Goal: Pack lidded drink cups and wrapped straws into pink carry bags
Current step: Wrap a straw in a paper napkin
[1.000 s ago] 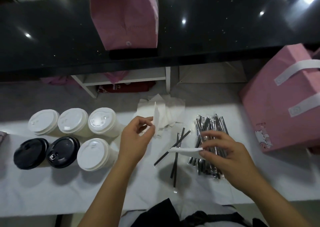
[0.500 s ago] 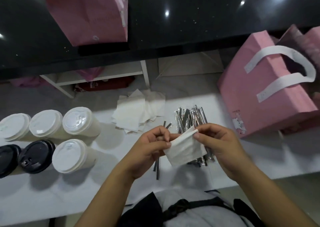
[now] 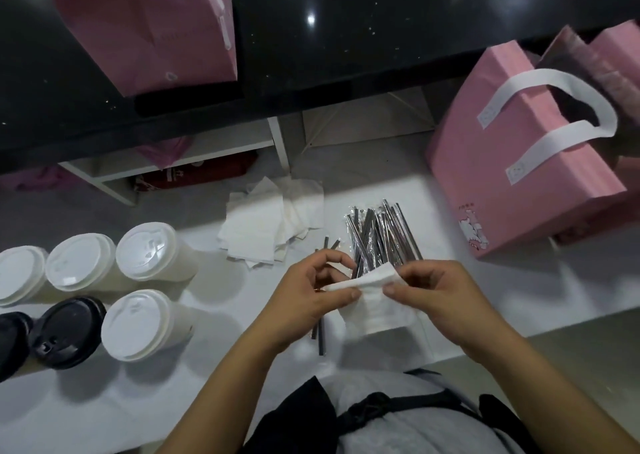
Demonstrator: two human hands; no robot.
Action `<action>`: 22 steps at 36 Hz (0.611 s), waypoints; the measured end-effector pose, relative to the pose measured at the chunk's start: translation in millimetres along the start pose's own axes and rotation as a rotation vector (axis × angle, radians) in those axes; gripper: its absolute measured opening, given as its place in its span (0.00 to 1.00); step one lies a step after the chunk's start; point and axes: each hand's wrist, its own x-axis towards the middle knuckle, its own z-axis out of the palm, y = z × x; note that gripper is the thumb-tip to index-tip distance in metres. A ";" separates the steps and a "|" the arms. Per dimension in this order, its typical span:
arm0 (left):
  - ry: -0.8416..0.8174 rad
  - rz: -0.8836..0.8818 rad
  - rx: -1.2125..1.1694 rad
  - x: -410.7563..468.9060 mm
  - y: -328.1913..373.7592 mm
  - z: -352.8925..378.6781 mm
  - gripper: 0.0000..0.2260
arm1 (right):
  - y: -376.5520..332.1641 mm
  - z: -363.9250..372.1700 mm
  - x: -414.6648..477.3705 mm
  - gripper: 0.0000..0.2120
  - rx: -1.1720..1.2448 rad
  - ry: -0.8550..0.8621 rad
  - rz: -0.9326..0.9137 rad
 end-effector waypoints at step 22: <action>0.245 -0.200 0.898 27.3 -64.2 -30.1 0.16 | 38.5 11.4 -29.0 0.17 -0.505 0.260 0.040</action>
